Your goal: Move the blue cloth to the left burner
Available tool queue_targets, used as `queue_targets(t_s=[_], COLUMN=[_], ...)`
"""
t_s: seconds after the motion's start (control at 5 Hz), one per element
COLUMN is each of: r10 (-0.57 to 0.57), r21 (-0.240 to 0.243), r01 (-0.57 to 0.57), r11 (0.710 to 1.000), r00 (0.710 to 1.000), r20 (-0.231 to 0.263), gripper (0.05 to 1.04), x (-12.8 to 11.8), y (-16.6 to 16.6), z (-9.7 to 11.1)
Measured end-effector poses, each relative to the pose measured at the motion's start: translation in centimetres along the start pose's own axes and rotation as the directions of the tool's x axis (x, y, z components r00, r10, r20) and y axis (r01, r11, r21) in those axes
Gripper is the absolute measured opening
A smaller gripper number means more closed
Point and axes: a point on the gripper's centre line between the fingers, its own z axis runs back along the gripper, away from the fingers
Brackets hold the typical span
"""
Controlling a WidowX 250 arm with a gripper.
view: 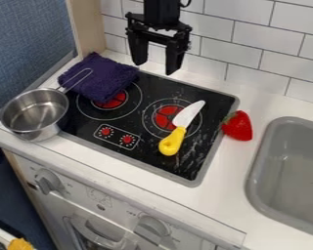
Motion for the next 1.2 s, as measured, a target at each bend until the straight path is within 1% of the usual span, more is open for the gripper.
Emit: queue_targets(t_s=[0.2, 0.4, 0.6, 0.8, 1.0, 1.2], r10=[-0.057, -0.093, -0.075, -0.097, -0.046, 0.077], r21=[0.015, 0.048, 0.108, 0.116, 0.121, 0.054], r01=[0.057, 0.089, 0.061, 0.074, 0.018, -0.089], r11=[0.998, 0.995, 0.992, 0.99, 0.992, 0.995], r00=[0.998, 0.992, 0.988, 0.975, 0.971, 0.976], r20=[0.022, 0.088, 0.134, 0.199, 0.233, 0.204], gripper=[1.001, 1.001, 1.001, 1.001, 1.001, 1.001], x=[-2.5, -5.1, -7.8, -8.9, -9.3, -9.9], y=[-4.4, -6.7, -8.4, -9.6, -10.1, -10.2], z=[1.9, 3.5, 4.2, 5.1, 5.1, 4.9])
